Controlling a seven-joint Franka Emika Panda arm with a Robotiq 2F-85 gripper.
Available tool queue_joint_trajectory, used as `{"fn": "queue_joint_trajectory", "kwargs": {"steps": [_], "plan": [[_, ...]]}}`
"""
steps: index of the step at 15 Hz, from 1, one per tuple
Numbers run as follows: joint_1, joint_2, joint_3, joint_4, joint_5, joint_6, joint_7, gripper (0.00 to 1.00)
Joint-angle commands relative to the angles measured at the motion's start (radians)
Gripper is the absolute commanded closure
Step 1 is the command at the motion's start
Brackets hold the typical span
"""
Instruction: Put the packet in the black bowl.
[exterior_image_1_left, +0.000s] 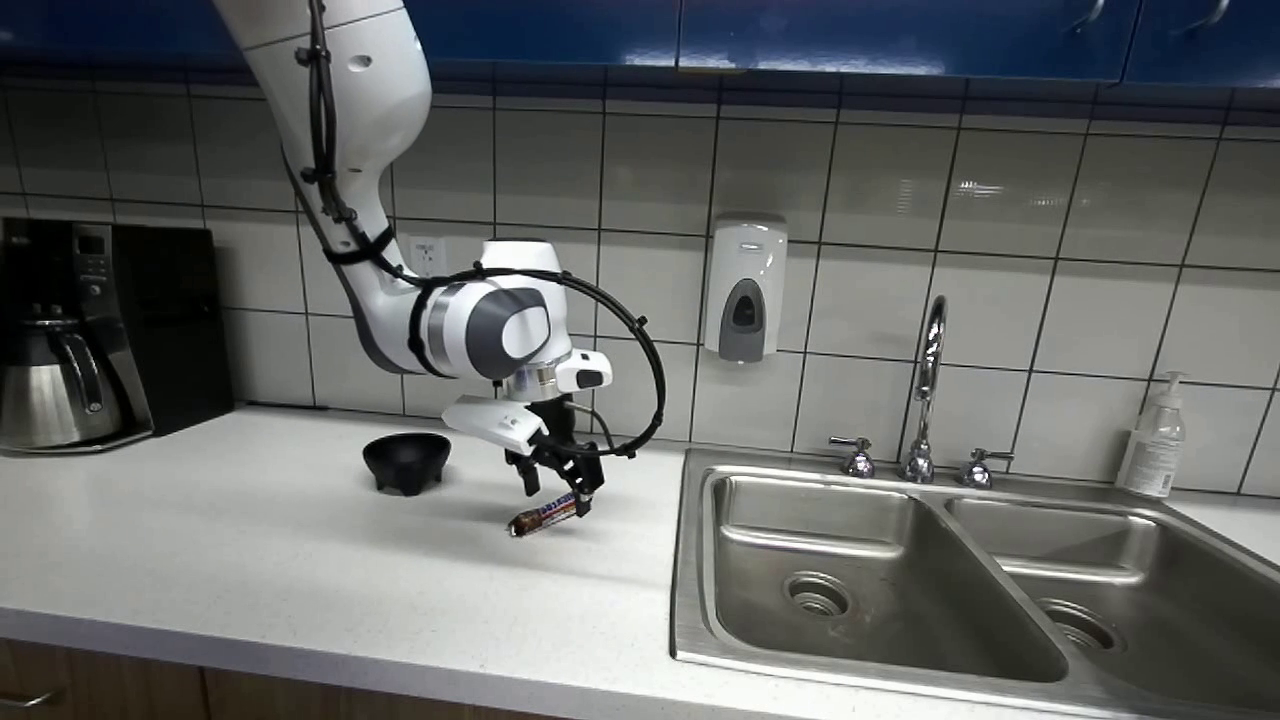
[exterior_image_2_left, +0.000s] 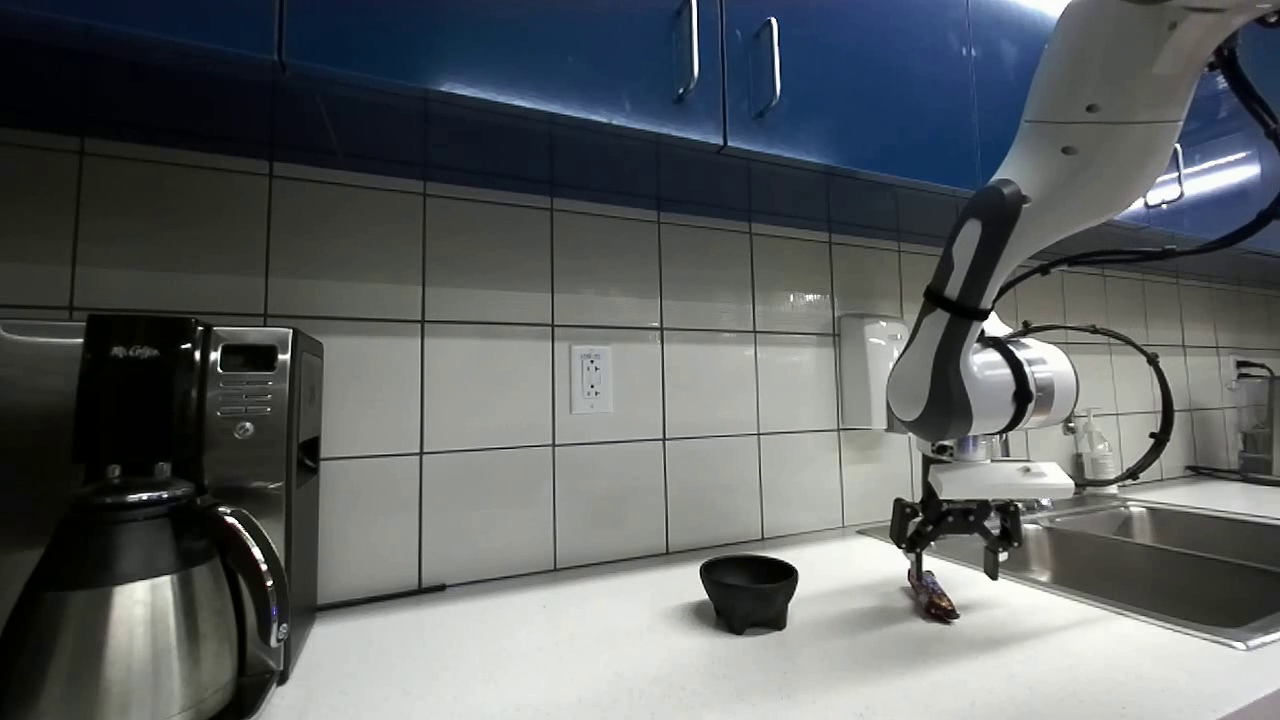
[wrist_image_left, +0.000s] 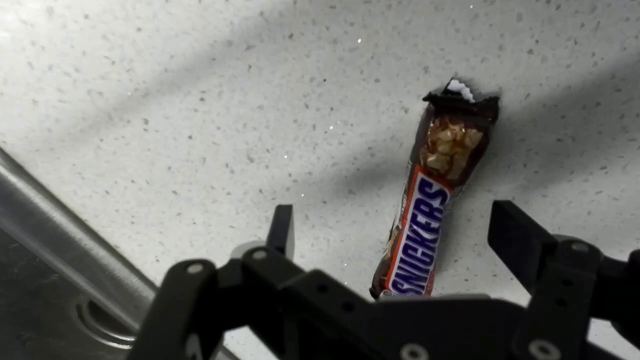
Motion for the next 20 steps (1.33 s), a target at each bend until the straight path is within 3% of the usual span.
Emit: {"fn": "queue_joint_trajectory", "kwargs": {"steps": [1,10,11,12,20], "plan": [[0.019,0.037,-0.018,0.044,-0.03,-0.013,0.043,0.0],[0.04,0.08,-0.028,0.077,-0.029,-0.017,0.05,0.0],[0.041,0.084,-0.028,0.079,-0.028,-0.013,0.05,0.25],[0.044,0.087,-0.03,0.081,-0.031,-0.011,0.05,0.26],[0.043,0.096,-0.022,0.095,-0.021,-0.017,0.038,0.89]]}}
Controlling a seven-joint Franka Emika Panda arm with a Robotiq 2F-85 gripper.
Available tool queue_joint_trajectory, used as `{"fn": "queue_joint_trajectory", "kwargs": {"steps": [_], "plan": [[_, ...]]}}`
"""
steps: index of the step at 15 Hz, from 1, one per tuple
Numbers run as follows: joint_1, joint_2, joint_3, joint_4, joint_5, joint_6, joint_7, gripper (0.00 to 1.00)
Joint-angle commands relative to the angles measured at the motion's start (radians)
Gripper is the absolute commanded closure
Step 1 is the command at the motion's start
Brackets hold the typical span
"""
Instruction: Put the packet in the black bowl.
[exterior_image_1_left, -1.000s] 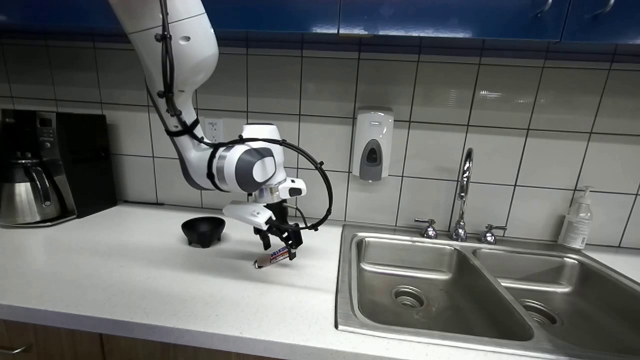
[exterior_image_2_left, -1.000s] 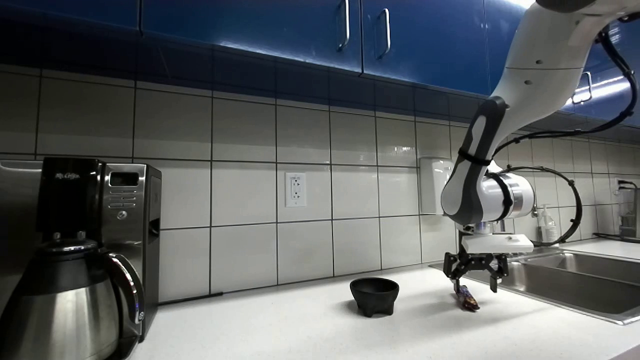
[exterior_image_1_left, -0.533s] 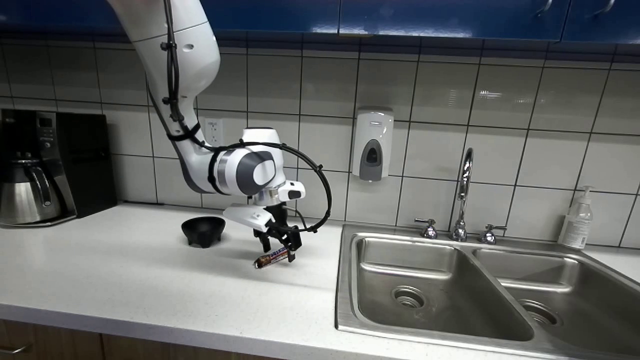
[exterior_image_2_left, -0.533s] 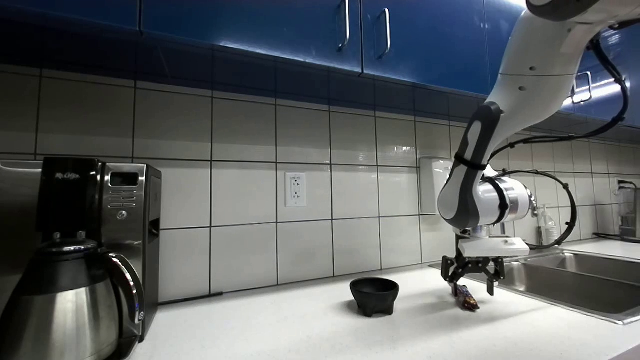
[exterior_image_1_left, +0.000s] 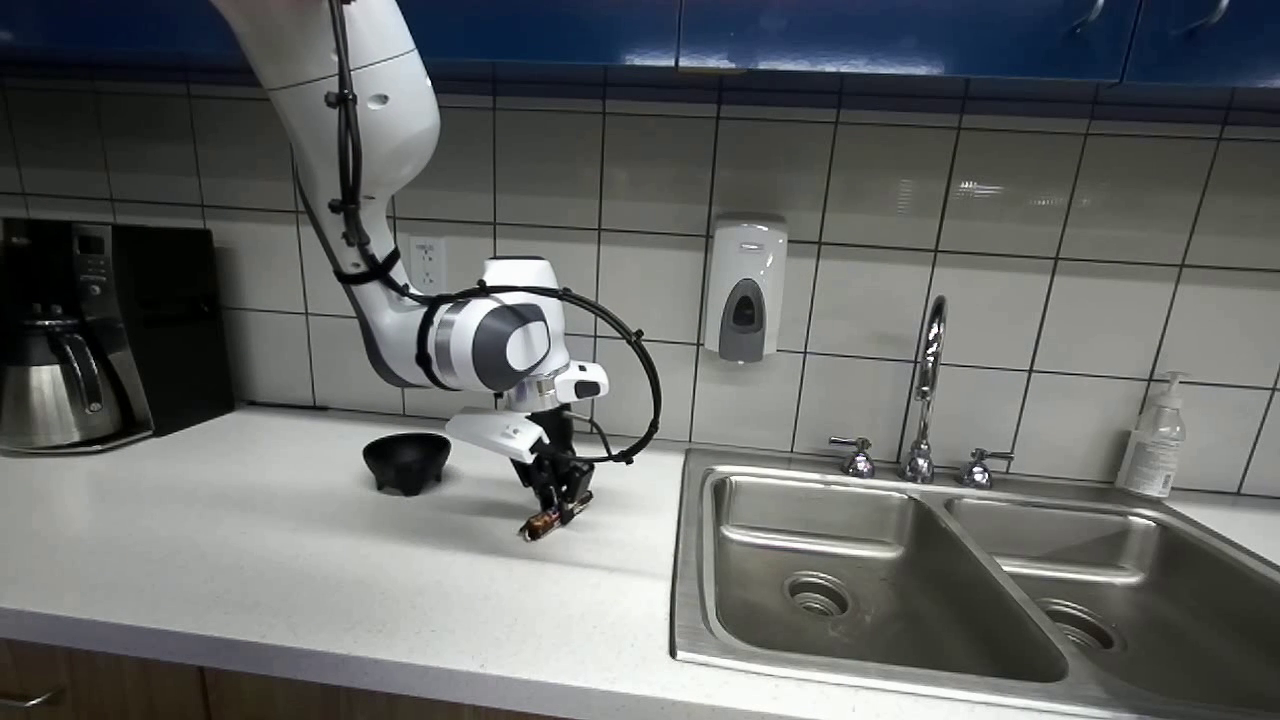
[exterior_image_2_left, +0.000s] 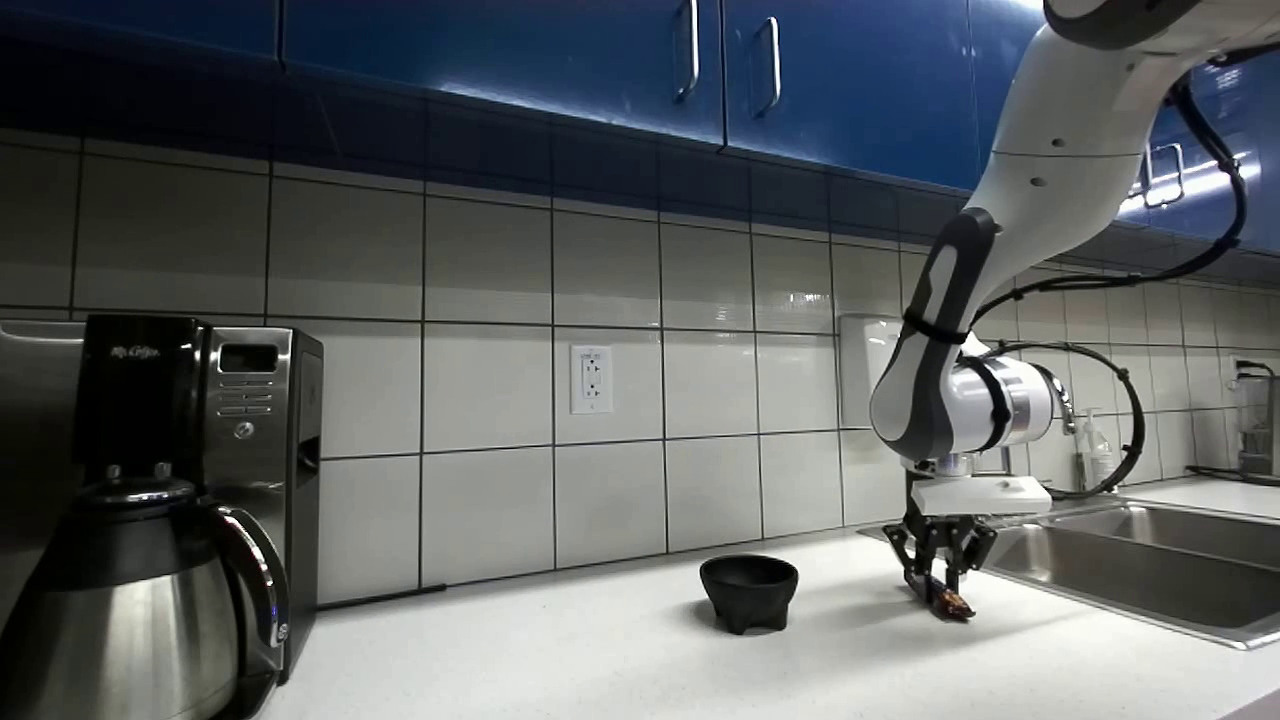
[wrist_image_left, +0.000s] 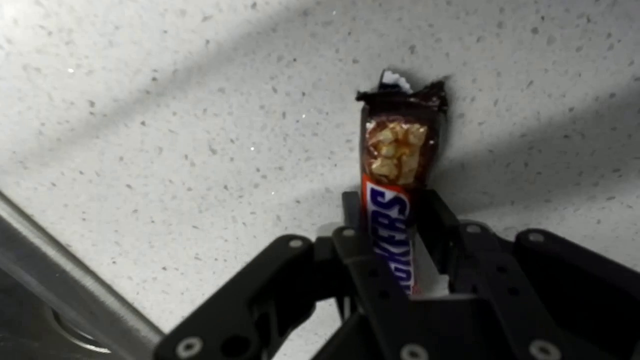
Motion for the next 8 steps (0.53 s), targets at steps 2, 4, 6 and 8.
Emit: {"fn": "queue_joint_trajectory", "kwargs": {"steps": [2,4,6,8], "plan": [[0.005,0.013,-0.008,0.029,-0.02,-0.017,0.025,0.97],[0.006,0.013,-0.009,0.031,-0.021,-0.016,0.025,0.96],[0.005,0.008,-0.008,0.027,-0.02,-0.014,0.023,0.95],[0.002,-0.017,-0.002,0.004,-0.017,-0.002,0.013,0.95]]}}
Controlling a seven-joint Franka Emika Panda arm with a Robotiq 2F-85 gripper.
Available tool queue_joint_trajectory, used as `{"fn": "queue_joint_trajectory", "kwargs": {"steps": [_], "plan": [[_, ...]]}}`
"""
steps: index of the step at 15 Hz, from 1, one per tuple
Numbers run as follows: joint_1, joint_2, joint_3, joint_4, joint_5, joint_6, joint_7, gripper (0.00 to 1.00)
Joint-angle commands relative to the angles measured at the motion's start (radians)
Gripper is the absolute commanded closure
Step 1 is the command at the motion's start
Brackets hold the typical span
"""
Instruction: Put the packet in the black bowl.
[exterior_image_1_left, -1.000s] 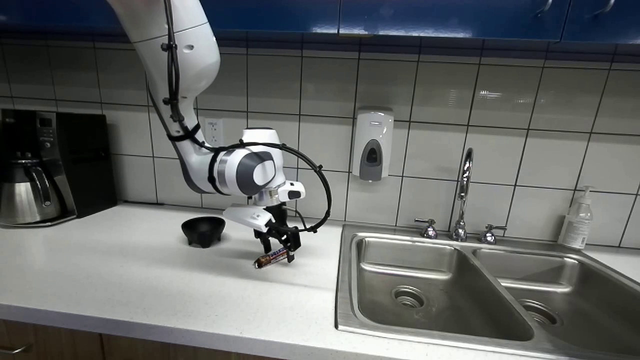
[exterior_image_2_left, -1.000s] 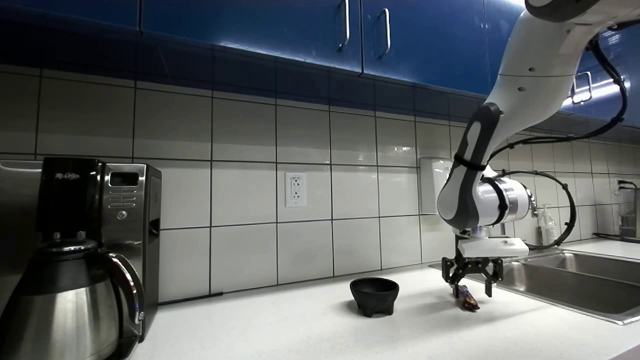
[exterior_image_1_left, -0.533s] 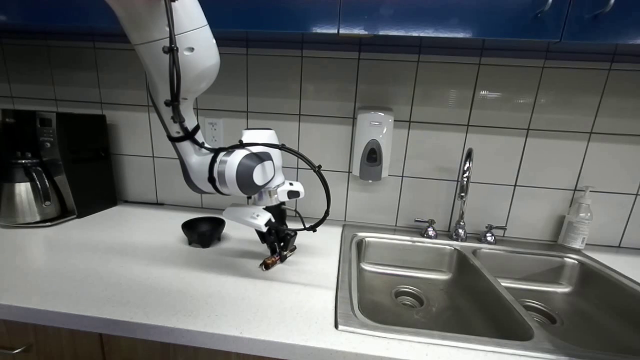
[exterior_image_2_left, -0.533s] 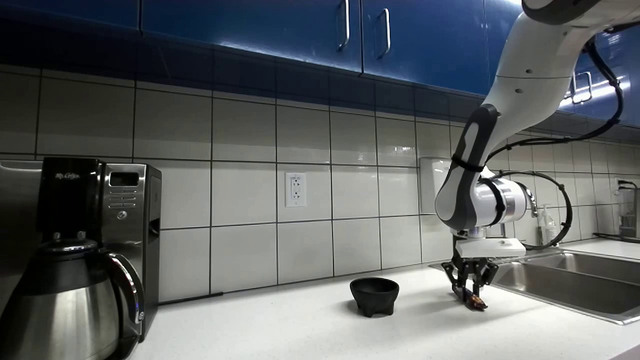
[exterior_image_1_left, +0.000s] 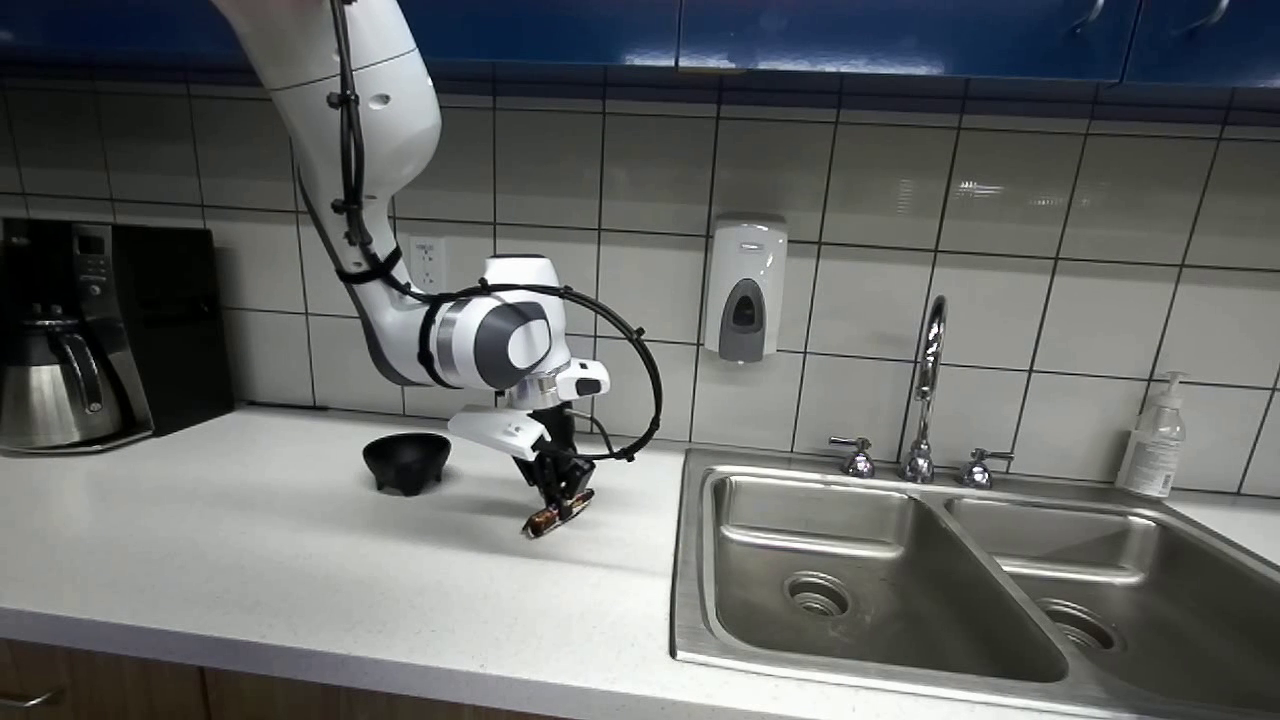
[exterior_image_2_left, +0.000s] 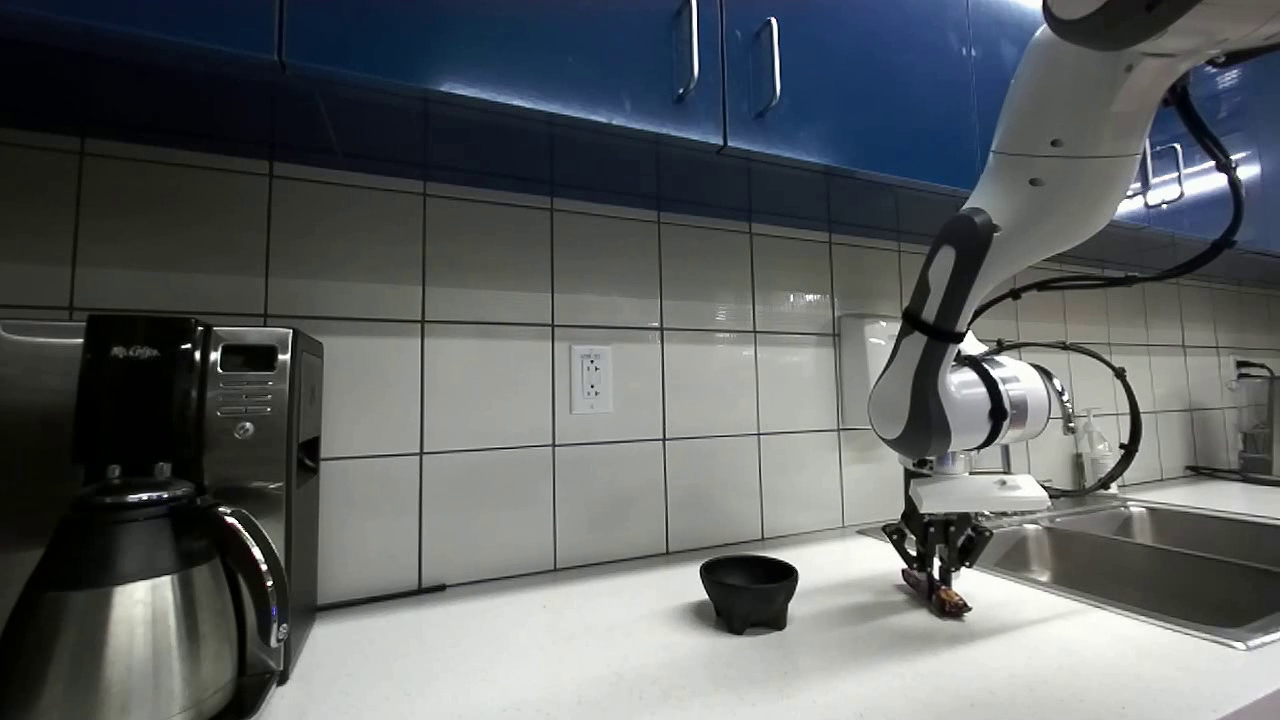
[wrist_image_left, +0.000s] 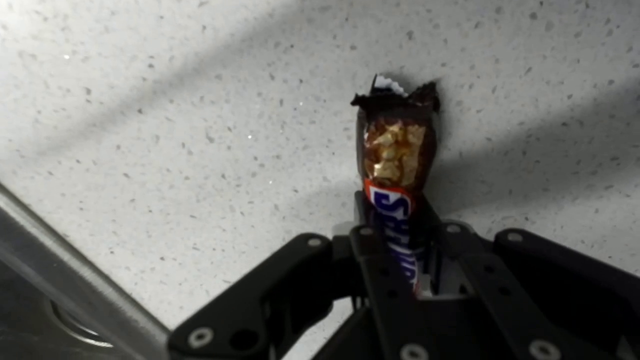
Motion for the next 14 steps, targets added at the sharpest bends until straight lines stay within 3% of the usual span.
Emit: {"fn": "queue_joint_trajectory", "kwargs": {"steps": [1,14], "plan": [[0.0,-0.035,0.0,-0.019,-0.016,0.003,0.007,0.96],[-0.043,-0.228,0.042,-0.158,0.01,0.025,-0.107,0.96]]}}
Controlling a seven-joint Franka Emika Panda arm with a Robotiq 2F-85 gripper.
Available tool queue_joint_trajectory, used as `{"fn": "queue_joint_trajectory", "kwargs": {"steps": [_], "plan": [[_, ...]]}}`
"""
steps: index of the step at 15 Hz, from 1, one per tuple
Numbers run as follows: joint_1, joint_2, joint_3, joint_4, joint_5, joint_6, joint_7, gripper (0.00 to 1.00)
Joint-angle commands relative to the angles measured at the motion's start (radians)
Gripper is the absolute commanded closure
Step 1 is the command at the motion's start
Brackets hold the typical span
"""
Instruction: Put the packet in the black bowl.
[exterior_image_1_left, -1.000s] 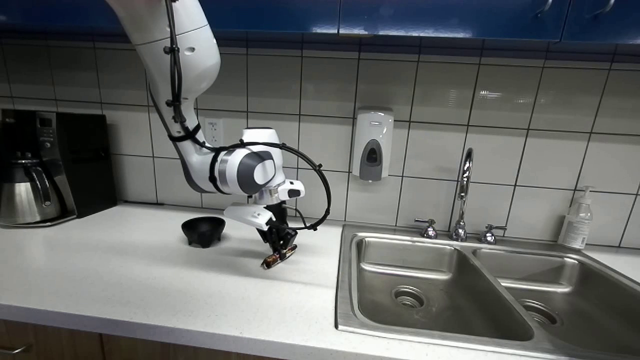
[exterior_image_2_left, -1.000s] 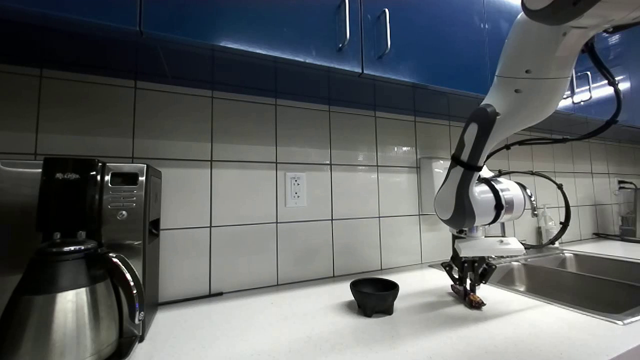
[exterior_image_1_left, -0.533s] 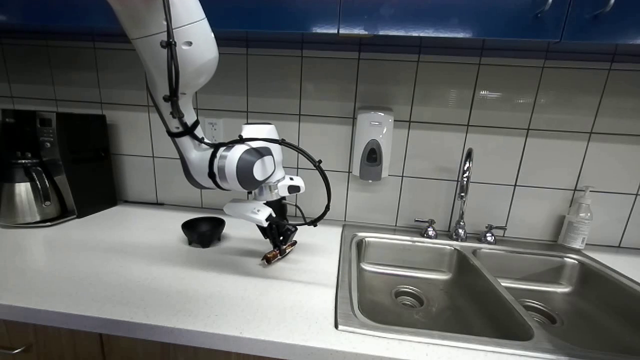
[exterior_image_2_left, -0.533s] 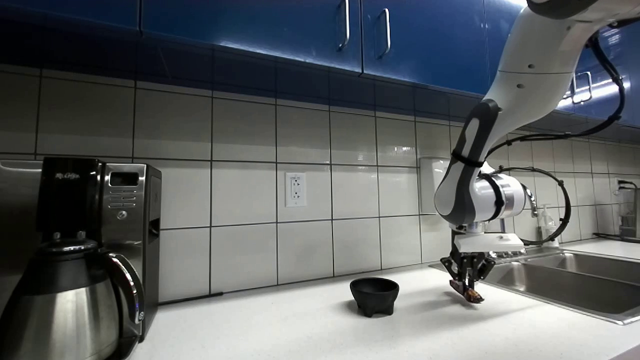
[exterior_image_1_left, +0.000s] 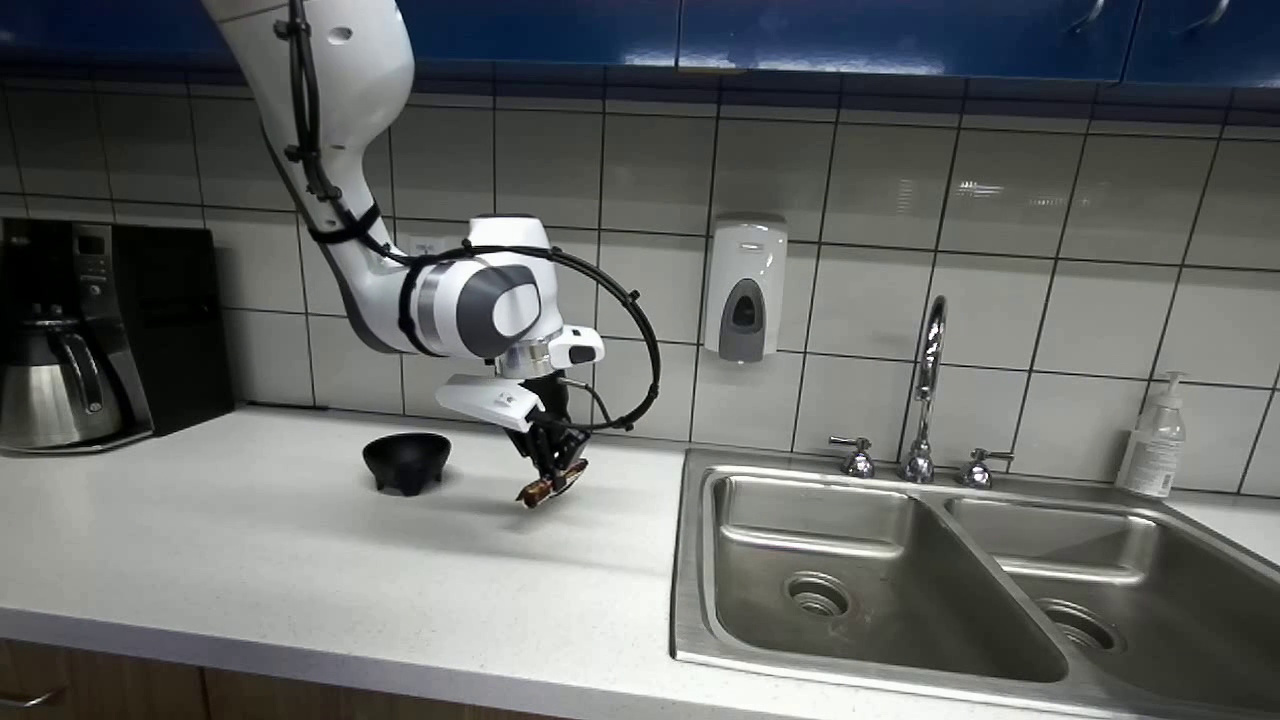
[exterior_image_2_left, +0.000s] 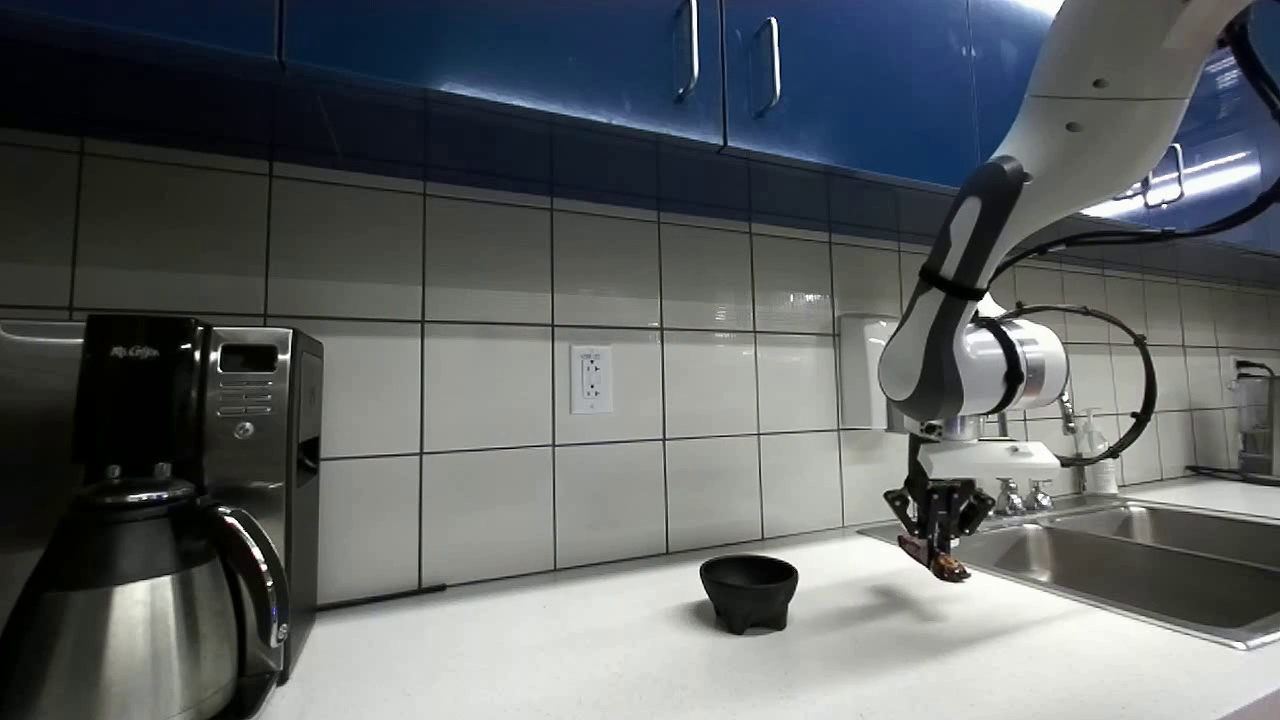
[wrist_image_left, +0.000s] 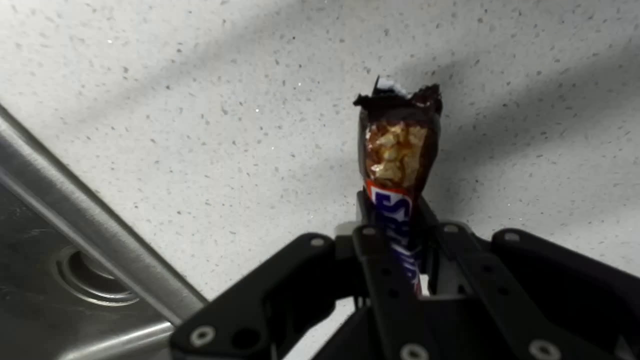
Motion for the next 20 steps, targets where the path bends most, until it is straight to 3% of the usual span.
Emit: {"fn": "queue_joint_trajectory", "kwargs": {"steps": [1,11,20], "plan": [[-0.042,-0.103,0.041,-0.083,0.017,0.016,-0.087,0.96],[-0.079,-0.169,0.106,-0.098,0.122,-0.022,-0.382,0.96],[-0.055,-0.179,0.164,-0.127,0.116,-0.013,-0.5,0.96]]}}
